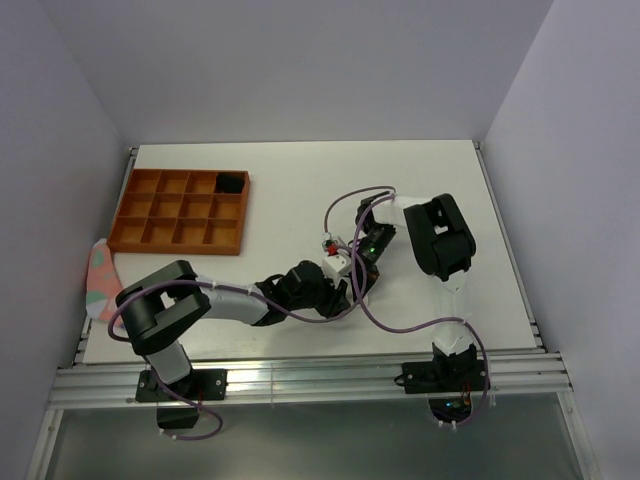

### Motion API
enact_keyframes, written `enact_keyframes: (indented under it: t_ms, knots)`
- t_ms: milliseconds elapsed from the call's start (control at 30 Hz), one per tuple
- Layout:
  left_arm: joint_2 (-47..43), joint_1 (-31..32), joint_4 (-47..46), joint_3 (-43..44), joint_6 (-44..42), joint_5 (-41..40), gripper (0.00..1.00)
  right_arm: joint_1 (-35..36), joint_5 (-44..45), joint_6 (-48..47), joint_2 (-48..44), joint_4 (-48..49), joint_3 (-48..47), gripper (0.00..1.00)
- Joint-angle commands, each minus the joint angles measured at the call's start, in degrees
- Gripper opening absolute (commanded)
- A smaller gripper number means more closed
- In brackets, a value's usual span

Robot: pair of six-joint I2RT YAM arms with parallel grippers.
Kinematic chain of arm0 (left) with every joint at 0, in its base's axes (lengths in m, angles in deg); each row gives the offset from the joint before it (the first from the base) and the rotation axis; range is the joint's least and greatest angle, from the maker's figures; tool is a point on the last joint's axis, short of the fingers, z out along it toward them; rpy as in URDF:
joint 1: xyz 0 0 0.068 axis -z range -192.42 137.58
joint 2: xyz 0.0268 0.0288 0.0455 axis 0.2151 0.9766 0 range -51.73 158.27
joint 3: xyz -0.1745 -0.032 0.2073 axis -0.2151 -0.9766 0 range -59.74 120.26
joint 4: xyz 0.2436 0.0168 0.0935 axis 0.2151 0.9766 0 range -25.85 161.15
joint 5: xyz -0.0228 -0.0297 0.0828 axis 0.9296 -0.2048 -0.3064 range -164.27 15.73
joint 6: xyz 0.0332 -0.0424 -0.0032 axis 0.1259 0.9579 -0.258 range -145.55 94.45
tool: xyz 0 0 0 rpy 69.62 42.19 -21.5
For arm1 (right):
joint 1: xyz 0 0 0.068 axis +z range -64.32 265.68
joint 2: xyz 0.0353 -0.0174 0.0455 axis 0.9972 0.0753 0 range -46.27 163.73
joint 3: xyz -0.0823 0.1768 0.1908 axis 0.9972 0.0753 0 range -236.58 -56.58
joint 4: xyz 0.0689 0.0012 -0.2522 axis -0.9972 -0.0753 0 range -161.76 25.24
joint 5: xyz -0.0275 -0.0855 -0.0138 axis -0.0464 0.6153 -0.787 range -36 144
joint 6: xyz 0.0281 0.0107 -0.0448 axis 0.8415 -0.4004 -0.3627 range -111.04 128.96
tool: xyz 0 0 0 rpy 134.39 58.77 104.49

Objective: Roll the socks
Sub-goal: Roll the sock at the center of the board.

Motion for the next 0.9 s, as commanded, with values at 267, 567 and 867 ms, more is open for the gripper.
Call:
enact_keyframes:
  t_ms: [267, 567, 867]
  knots:
    - [1.2, 0.4, -1.3, 1.4, -1.8, 1.8, 0.38, -0.9, 0.1, -0.2, 0.4, -1.3, -1.0, 0.0]
    - [3.1, 1.1, -0.7, 2.7, -2.2, -2.3, 0.38, -1.3, 0.2, -0.4, -0.2, -0.7, 0.2, 0.0]
    - [5.2, 1.7, 0.1, 4.4, -2.3, -5.1, 0.29, -1.4, 0.2, -0.4, -0.9, 0.2, 1.8, 0.03]
